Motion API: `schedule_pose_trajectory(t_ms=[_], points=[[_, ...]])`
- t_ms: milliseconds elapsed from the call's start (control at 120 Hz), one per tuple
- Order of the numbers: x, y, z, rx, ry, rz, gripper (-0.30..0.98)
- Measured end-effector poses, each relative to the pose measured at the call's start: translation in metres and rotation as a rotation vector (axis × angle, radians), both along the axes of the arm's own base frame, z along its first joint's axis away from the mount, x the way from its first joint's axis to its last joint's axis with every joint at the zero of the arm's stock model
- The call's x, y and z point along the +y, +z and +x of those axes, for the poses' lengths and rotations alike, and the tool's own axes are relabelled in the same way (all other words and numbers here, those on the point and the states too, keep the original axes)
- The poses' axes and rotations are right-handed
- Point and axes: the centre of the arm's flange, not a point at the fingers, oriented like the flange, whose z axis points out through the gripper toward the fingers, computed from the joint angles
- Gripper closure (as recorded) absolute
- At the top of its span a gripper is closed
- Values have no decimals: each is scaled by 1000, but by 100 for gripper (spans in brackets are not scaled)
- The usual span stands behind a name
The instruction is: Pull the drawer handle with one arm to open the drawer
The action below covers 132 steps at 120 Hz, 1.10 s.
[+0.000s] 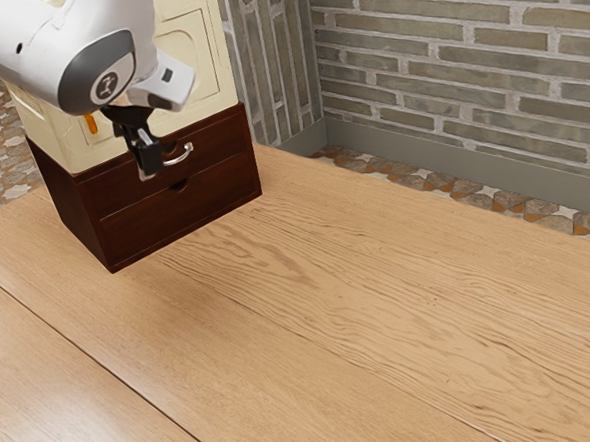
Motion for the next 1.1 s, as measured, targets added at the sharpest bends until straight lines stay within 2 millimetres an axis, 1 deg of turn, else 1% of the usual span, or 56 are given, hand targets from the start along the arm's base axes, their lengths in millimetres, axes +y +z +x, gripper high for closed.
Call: schedule_pose_trajectory(t_ms=[167, 217, 300, 400, 475, 583, 750, 867, 958, 1100], points=[[21, 0, -8, -11, 50, 7, 0], [25, -2, -7, 0, 58, 33, 0], [22, -8, -2, 15, 54, 63, 0], [15, -21, 5, 27, 41, 69, 0], [18, -28, 6, 25, 44, 67, 0], [27, -30, 6, 3, 56, 68, 0], [24, -35, 11, -29, 46, 61, 0], [25, -45, 17, -40, 43, 56, 0], [24, -47, 20, -57, 41, 49, 0], [31, -51, 22, -75, 49, 49, 0]])
